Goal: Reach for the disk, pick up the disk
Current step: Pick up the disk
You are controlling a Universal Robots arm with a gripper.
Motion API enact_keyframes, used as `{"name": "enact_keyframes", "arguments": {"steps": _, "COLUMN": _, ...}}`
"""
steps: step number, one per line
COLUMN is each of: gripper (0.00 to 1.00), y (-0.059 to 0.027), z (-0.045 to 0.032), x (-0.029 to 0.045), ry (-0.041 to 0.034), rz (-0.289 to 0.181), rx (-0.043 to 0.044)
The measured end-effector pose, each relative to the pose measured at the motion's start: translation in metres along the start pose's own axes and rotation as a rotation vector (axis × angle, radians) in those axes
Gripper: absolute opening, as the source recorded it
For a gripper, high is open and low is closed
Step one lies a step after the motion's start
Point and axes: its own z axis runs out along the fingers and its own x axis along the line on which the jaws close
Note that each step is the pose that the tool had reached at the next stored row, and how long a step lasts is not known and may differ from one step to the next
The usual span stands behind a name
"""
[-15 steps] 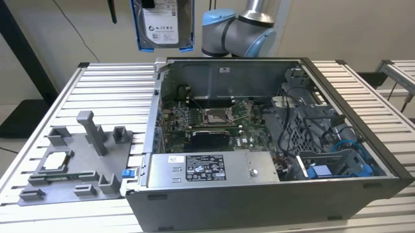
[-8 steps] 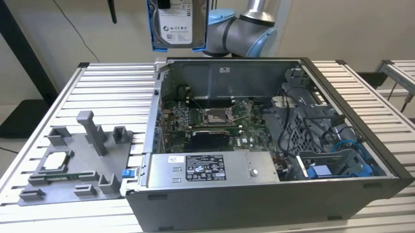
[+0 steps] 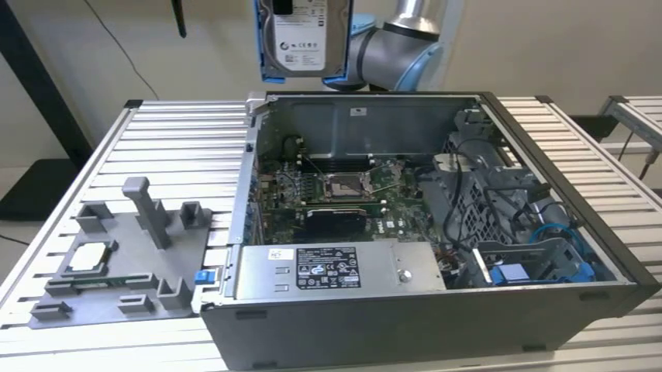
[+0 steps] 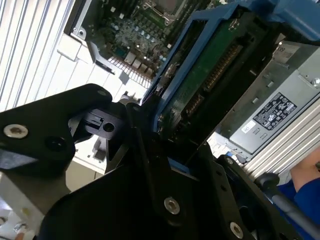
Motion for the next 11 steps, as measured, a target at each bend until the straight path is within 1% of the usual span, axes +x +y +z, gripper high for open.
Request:
{"name": "enact_keyframes", "arguments": {"steps": 8, "gripper": 0.00, "y": -0.0223, "z": 0.0009, "x": 0.0003, "ry": 0.0000, "rz": 0.000, "rx": 0.0000}}
{"name": "enact_keyframes", "arguments": {"steps": 11, "gripper": 0.00, "y": -0.0293, "z": 0.0013, "x": 0.0004, "ry": 0.0000, "rz": 0.000, "rx": 0.0000}}
